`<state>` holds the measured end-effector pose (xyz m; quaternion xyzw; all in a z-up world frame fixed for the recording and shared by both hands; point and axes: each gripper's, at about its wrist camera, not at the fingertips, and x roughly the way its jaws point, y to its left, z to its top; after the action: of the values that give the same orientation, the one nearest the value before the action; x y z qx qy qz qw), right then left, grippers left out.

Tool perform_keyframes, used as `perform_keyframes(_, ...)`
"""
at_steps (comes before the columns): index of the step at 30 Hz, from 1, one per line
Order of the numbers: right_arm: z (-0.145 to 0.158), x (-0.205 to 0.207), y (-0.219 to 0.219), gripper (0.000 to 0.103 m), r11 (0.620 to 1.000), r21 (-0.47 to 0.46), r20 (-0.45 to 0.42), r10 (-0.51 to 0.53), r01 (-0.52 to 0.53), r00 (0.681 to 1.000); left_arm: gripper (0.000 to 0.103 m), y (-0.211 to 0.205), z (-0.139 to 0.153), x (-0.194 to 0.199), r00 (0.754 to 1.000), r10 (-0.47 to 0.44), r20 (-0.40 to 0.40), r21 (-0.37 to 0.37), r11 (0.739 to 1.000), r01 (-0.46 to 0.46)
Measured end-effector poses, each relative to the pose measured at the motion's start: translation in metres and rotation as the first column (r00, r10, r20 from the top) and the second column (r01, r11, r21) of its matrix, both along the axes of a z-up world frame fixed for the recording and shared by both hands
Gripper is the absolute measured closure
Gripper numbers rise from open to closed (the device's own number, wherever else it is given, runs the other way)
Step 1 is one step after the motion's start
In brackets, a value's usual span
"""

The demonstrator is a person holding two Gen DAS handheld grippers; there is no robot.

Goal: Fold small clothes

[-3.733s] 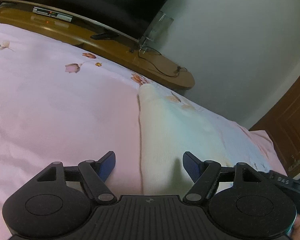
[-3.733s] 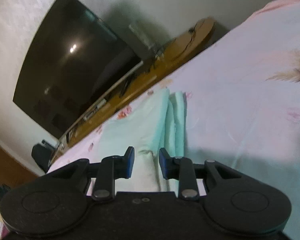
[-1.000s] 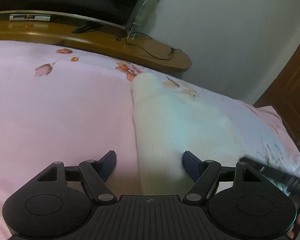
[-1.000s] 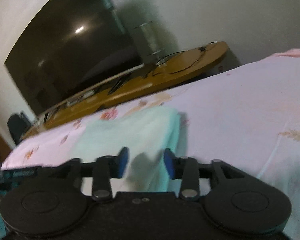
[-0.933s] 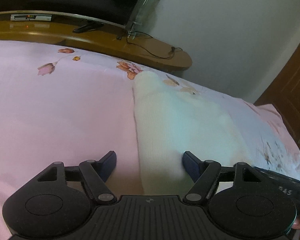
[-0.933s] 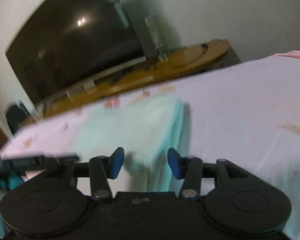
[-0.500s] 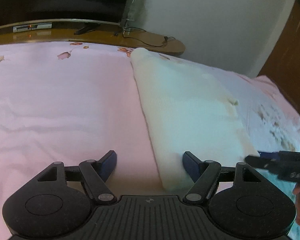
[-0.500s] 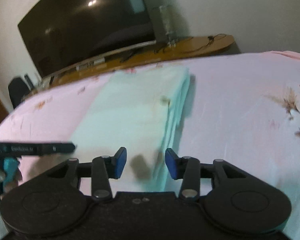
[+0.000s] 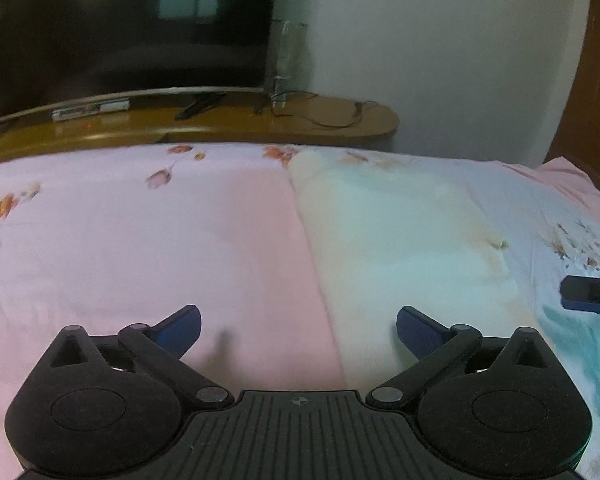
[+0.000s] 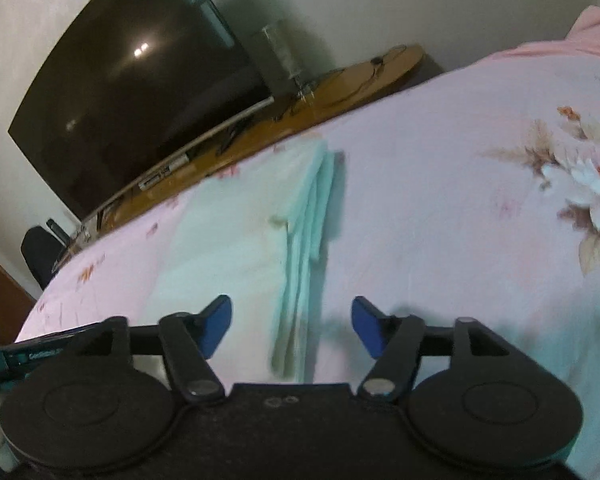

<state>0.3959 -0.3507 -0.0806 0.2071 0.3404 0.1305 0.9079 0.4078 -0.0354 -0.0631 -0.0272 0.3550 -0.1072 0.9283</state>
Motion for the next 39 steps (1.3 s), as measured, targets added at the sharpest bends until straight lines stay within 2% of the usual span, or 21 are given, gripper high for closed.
perform_keyframes(3, 0.003, 0.020, 0.003, 0.025, 1.000, -0.014, 0.015, 0.019, -0.018, 1.000, 0.000, -0.004, 0.003, 0.013, 1.000, -0.029, 0.010, -0.005, 1.000, 0.029)
perform_keyframes(7, -0.003, 0.044, -0.001, 0.025, 1.000, 0.000, 0.008, 0.006, -0.006, 1.000, 0.001, -0.008, 0.002, 0.032, 0.997, -0.079, -0.003, -0.026, 0.997, 0.079)
perform_keyframes(8, -0.005, 0.051, -0.004, 0.025, 1.000, 0.013, -0.006, 0.002, -0.002, 1.000, 0.001, -0.006, 0.000, 0.040, 0.995, -0.094, -0.022, -0.062, 0.994, 0.092)
perform_keyframes(10, -0.010, 0.060, -0.011, 0.026, 0.997, 0.073, -0.023, 0.026, -0.024, 0.999, 0.013, 0.004, -0.008, 0.055, 0.991, -0.109, -0.083, -0.184, 0.979, 0.092)
perform_keyframes(11, -0.013, 0.066, -0.014, 0.026, 0.994, 0.104, -0.038, 0.037, -0.033, 0.999, 0.021, 0.012, -0.013, 0.064, 0.986, -0.112, -0.121, -0.258, 0.963, 0.078)
perform_keyframes(13, -0.020, 0.076, -0.020, 0.026, 0.986, 0.164, -0.076, 0.046, -0.033, 0.996, 0.022, 0.025, -0.025, 0.078, 0.973, -0.136, -0.188, -0.391, 0.919, 0.052)
perform_keyframes(16, -0.031, 0.088, -0.031, 0.027, 0.966, 0.256, -0.116, 0.069, -0.037, 0.991, 0.022, 0.033, -0.041, 0.090, 0.956, -0.150, -0.250, -0.451, 0.892, 0.022)
perform_keyframes(18, -0.037, 0.094, -0.035, 0.027, 0.956, 0.290, -0.138, 0.078, -0.035, 0.987, 0.022, 0.035, -0.049, 0.093, 0.950, -0.167, -0.264, -0.485, 0.874, 0.020)
perform_keyframes(21, -0.046, 0.101, -0.035, 0.030, 0.952, 0.302, -0.162, 0.097, -0.044, 0.982, 0.022, 0.035, -0.052, 0.097, 0.945, -0.188, -0.267, -0.505, 0.863, 0.029)
perform_keyframes(25, -0.046, 0.107, -0.026, 0.030, 0.952, 0.301, -0.170, 0.112, -0.057, 0.979, 0.022, 0.029, -0.054, 0.105, 0.948, -0.189, -0.257, -0.487, 0.873, 0.042)
perform_keyframes(27, -0.039, 0.112, -0.010, 0.033, 0.969, 0.235, -0.172, 0.122, -0.079, 0.978, 0.022, 0.021, -0.052, 0.108, 0.951, -0.189, -0.246, -0.465, 0.884, 0.055)
perform_keyframes(30, -0.031, 0.113, 0.016, 0.038, 0.989, 0.076, -0.150, 0.134, -0.124, 0.980, 0.022, 0.018, -0.049, 0.110, 0.952, -0.188, -0.243, -0.457, 0.888, 0.059)
perform_keyframes(31, -0.029, 0.111, 0.019, 0.053, 0.991, 0.031, -0.140, 0.133, -0.130, 0.981, 0.022, 0.019, -0.048, 0.111, 0.951, -0.189, -0.246, -0.461, 0.885, 0.056)
perform_keyframes(32, -0.030, 0.112, 0.014, 0.061, 0.990, 0.047, -0.136, 0.138, -0.132, 0.981, 0.022, 0.021, -0.048, 0.110, 0.949, -0.193, -0.250, -0.472, 0.880, 0.054)
perform_keyframes(33, -0.034, 0.113, 0.002, 0.068, 0.987, 0.114, -0.147, 0.133, -0.116, 0.980, 0.022, 0.025, -0.048, 0.111, 0.947, -0.195, -0.254, -0.486, 0.873, 0.049)
perform_keyframes(34, -0.041, 0.113, -0.011, 0.071, 0.977, 0.189, -0.161, 0.128, -0.096, 0.979, 0.022, 0.028, -0.049, 0.111, 0.946, -0.197, -0.258, -0.500, 0.865, 0.044)
perform_keyframes(35, -0.049, 0.112, -0.024, 0.072, 0.963, 0.258, -0.169, 0.126, -0.079, 0.978, 0.022, 0.031, -0.050, 0.112, 0.945, -0.200, -0.259, -0.507, 0.861, 0.044)
perform_keyframes(36, -0.052, 0.111, -0.028, 0.072, 0.955, 0.287, -0.169, 0.129, -0.077, 0.977, 0.022, 0.032, -0.052, 0.112, 0.944, -0.204, -0.259, -0.511, 0.858, 0.045)
perform_keyframes(39, -0.055, 0.111, -0.032, 0.070, 0.941, 0.330, -0.186, 0.143, -0.075, 0.972, 0.022, 0.028, -0.053, 0.117, 0.941, -0.219, -0.258, -0.512, 0.857, 0.059)
